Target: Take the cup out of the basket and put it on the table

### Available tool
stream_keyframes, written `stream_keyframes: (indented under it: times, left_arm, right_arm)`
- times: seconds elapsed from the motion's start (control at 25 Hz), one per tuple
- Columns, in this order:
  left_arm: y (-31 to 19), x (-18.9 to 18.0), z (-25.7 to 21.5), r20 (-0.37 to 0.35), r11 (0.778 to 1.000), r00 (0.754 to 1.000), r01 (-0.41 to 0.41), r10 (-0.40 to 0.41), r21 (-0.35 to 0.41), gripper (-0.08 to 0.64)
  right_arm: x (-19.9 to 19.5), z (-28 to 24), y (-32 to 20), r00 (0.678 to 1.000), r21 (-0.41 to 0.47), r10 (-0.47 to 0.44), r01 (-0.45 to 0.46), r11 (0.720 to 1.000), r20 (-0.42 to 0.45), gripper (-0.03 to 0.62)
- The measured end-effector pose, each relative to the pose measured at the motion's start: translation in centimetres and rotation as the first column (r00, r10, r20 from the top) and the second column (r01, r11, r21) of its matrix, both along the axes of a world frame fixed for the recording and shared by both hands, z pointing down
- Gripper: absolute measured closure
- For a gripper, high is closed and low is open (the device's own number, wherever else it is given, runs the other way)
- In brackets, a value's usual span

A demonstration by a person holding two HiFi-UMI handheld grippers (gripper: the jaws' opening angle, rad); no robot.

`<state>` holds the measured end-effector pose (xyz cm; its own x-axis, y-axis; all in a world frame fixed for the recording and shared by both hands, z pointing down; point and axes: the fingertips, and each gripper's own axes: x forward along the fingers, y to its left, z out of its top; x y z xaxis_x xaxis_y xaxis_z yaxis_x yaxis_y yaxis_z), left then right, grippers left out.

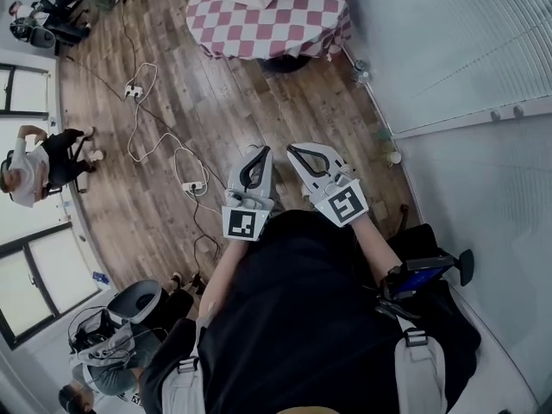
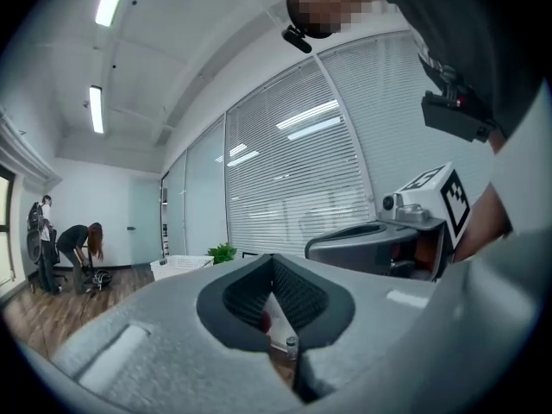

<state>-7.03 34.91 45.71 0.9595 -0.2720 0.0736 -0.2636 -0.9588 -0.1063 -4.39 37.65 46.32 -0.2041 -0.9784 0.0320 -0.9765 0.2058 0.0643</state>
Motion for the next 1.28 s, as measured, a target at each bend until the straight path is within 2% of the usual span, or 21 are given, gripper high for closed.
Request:
stream_keyframes:
  times: [0.12,0.2,0.32,0.44,0.68,1.0,1.16,1.28]
  left_arm:
    - [0.3,0.6,-0.4,-0.011,0.998,0.999,-0.041,0.042,0.049,0.555]
    - [0.3,0.9,-0.3,0.018,0.993,0.997,-0.073,0.071,0.095,0.555]
    - [-0.1,1.1,-0.6,0.036,0.985,0.994,-0.103,0.099,0.136,0.554]
    - [-1.6,0.6,-1.0,0.009,0.989,0.996,-0.084,0.084,0.119,0.555]
    - [-5.7,-0.8,-2.6,-0.053,0.994,0.997,-0.052,0.058,0.095,0.555]
    - [-14.2,-2.3,-3.1,-0.051,0.994,0.998,-0.034,0.039,0.1,0.555]
    - [-18.1,-3.4,-2.6,-0.042,0.997,0.997,-0.057,0.059,0.05,0.555]
    - [-21.2,-4.4,-2.5,-0.084,0.998,0.995,-0.06,0.058,-0.024,0.555]
  right_arm:
    - [0.4,-0.1,-0.1,0.996,-0.021,0.025,-0.027,0.999,-0.086,0.581]
    - [0.3,-0.5,-0.5,0.99,-0.026,0.021,-0.025,0.999,-0.137,0.581]
    - [-0.3,-1.1,-1.4,0.993,-0.02,-0.015,0.013,1.0,-0.113,0.582]
    - [-0.9,-1.6,-3.1,0.996,-0.013,-0.04,0.039,0.999,-0.084,0.581]
    - [-1.8,-2.8,-7.6,0.993,-0.008,-0.067,0.066,0.998,-0.1,0.581]
    - [-3.7,-3.9,-16.0,0.993,-0.019,-0.097,0.096,0.995,-0.071,0.581]
    - [-4.6,-4.0,-20.2,0.991,-0.036,-0.111,0.109,0.993,-0.072,0.581]
    - [-5.1,-4.1,-23.1,0.993,-0.039,-0.103,0.1,0.994,-0.065,0.581]
